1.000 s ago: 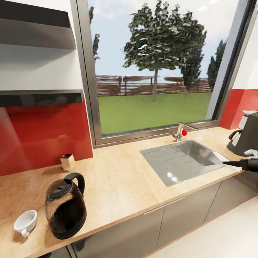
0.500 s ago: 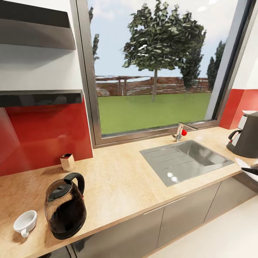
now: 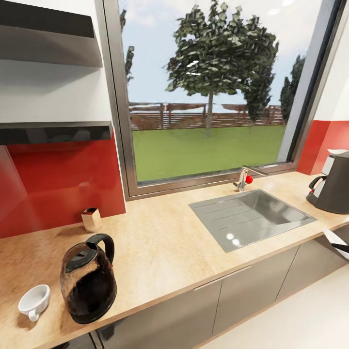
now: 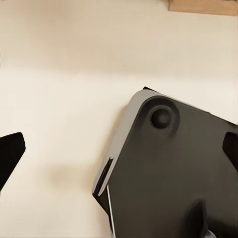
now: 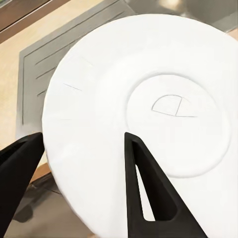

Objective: Set up a coffee station on the kitchen countertop: keep the coffee maker on the countertop, move the bottle of coffee from the kitchen shelf to the counter next to the coffee maker, place a paper coffee filter on top of the coffee maker, put the saucer next to the coffee maker with the coffee cup on the saucer, and place the electric kettle next to the coffee maker.

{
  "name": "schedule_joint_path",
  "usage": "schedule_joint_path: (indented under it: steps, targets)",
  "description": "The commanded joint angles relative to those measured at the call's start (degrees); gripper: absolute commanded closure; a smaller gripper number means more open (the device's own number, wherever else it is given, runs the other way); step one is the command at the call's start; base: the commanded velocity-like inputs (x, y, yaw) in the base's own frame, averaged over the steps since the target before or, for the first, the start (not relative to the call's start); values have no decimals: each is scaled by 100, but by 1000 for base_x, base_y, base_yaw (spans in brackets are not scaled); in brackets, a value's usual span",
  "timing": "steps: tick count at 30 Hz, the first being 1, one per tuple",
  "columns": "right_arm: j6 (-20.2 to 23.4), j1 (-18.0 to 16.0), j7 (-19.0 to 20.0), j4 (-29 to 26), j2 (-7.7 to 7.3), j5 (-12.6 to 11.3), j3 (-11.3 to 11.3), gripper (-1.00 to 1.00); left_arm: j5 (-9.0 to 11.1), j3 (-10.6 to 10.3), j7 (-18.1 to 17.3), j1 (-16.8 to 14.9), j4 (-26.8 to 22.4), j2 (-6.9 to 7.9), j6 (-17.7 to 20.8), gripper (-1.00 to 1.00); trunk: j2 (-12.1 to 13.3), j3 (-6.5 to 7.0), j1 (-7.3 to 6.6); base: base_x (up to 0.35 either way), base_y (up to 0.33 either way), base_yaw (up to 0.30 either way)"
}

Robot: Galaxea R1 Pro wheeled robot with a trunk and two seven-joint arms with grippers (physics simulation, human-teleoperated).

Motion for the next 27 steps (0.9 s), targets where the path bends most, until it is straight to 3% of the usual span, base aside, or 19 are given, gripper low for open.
schedule_joint_path:
  steps: [1,6,9,11,15,17,22,23,25,27]
  targets:
    - [58,-4,18,-6,0,30,-62,100,62,-10,-42,4,-5,1,-26,-100,-4,-1,2,0,0,0]
    - [8,30,-43,-6,47,37,-169,100,63,-11,-47,4,3,-4,-66,-100,-4,-1,2,0,0,0]
    - [-75,219,-155,-6,311,39,-191,100,63,-11,-50,4,4,-4,-77,-100,-4,-1,2,0,0,0]
    - [-97,267,-177,-6,360,39,-193,100,63,-13,-50,4,4,-4,-78,-100,-4,-1,2,0,0,0]
    - [-124,343,-191,-6,378,36,-210,100,63,-13,-50,4,5,-5,-78,-100,-4,-1,2,0,0,0]
    - [-298,574,-193,-28,326,28,-280,100,59,-18,-50,4,4,-5,-78,-100,-4,-1,2,0,0,0]
    - [-914,1242,-212,-303,308,23,-874,100,-97,-20,-50,4,4,1,-81,-100,-4,-1,2,0,0,0]
    - [-949,1291,-222,-312,321,24,-906,100,-109,-20,-50,4,4,1,-82,-100,-4,-1,2,0,0,0]
    - [-1101,1554,-307,-319,405,28,-1042,100,-137,-20,-50,4,4,3,-89,-100,-4,-1,2,0,0,0]
    - [-1250,1873,-550,-311,608,25,-1232,100,-148,-13,-50,4,4,2,-93,-100,-4,-1,2,0,0,0]
